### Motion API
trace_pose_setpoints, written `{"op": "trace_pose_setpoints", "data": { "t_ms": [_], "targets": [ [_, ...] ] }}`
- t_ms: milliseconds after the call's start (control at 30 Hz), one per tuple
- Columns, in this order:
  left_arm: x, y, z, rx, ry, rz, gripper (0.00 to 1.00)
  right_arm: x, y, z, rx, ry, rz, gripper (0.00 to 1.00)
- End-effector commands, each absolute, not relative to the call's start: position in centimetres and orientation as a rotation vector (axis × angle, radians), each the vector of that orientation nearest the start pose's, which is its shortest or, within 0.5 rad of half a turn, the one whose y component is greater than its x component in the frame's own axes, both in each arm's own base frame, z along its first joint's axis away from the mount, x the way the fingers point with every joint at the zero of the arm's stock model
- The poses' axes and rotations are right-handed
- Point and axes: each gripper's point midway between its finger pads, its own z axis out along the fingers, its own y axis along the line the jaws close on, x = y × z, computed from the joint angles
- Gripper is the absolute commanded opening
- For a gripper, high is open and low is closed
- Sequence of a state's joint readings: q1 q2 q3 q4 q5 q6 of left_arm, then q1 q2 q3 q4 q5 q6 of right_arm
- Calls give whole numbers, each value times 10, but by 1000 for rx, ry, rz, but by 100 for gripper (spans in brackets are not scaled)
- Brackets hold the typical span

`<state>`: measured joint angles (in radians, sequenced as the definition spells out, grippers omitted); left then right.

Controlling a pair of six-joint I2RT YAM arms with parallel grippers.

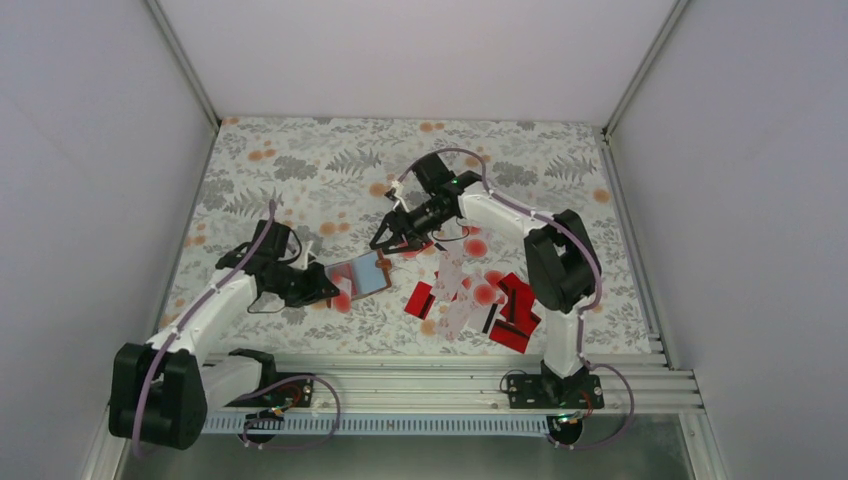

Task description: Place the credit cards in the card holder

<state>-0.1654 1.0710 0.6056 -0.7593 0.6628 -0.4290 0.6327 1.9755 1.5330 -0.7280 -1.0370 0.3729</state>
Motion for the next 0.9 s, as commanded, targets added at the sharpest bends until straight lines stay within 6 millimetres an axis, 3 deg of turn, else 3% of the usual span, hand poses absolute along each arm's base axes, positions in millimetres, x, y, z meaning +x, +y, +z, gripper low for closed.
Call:
{"op": "trace_pose_setpoints", "data": {
  "t_ms": [0, 400, 867],
  "targets": [
    [203, -137, 79, -179, 2806, -1031, 2, 254, 381, 138, -713, 2788, 1704, 55],
    [232, -143, 63, -214, 2806, -1034, 3, 245, 385, 122, -739, 2816, 1723, 51],
    [240, -151, 54, -181, 2791, -1101, 3, 239, 384, 102, -761, 2884, 1717, 45]
  ]
}}
